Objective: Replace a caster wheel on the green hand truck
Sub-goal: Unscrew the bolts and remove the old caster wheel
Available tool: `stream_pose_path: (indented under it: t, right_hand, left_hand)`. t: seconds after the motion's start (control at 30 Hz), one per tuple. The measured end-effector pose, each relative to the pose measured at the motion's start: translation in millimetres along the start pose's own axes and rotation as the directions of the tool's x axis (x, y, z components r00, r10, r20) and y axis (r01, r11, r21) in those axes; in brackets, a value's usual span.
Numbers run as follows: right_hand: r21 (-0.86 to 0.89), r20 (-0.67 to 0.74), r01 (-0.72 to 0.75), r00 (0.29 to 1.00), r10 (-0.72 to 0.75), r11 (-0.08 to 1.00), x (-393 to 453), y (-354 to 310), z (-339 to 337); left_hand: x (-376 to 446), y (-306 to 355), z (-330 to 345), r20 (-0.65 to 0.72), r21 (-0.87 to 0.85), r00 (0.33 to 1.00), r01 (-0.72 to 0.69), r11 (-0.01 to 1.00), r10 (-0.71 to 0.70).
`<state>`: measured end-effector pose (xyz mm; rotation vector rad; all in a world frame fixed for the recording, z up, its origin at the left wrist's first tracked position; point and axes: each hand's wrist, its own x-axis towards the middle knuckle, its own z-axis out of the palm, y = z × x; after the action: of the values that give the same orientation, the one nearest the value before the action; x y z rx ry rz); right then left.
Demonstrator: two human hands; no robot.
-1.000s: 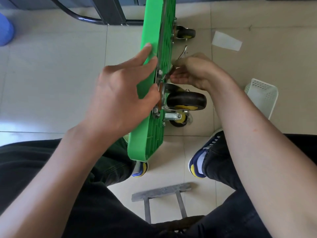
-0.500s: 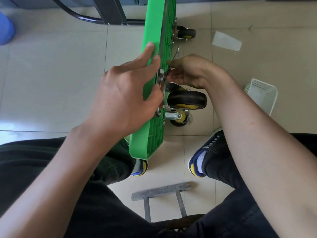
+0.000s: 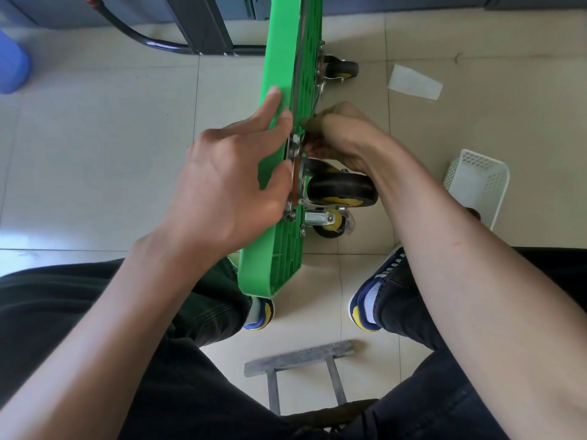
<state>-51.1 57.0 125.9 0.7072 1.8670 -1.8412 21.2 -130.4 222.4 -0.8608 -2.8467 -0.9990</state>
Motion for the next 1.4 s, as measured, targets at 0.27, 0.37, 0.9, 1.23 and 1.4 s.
stream_pose_path:
  t: [0.27,0.37,0.9,1.23,1.4]
  right_hand:
    - [-0.020,0.006,0.016,1.000,-0.015,1.000,1,3,2]
    - [-0.018,0.013,0.027,1.000,-0.027,0.999,1,4,1]
    - [-0.096,0.025,0.127,0.992,-0.125,0.987,1,6,1]
    - [-0.216,0.015,0.242,0.969,-0.245,0.946,-4,5,3]
    - [-0.222,0.027,0.294,0.955,-0.296,0.930,-8,5,2]
  left_hand:
    - [1,1,-1,0.012,-0.014,1.000,0.018,1.000,-0.018]
    - [2,2,-2,0.027,-0.025,0.999,0.046,0.999,-0.046]
    - [6,6,-7,0.028,-0.026,0.994,0.110,0.994,-0.109]
    - [4,3,-3,0.014,-0.031,0.996,0.087,0.996,-0.086]
    - [5,5,-3,0.010,-0.026,0.994,0.108,0.994,-0.107]
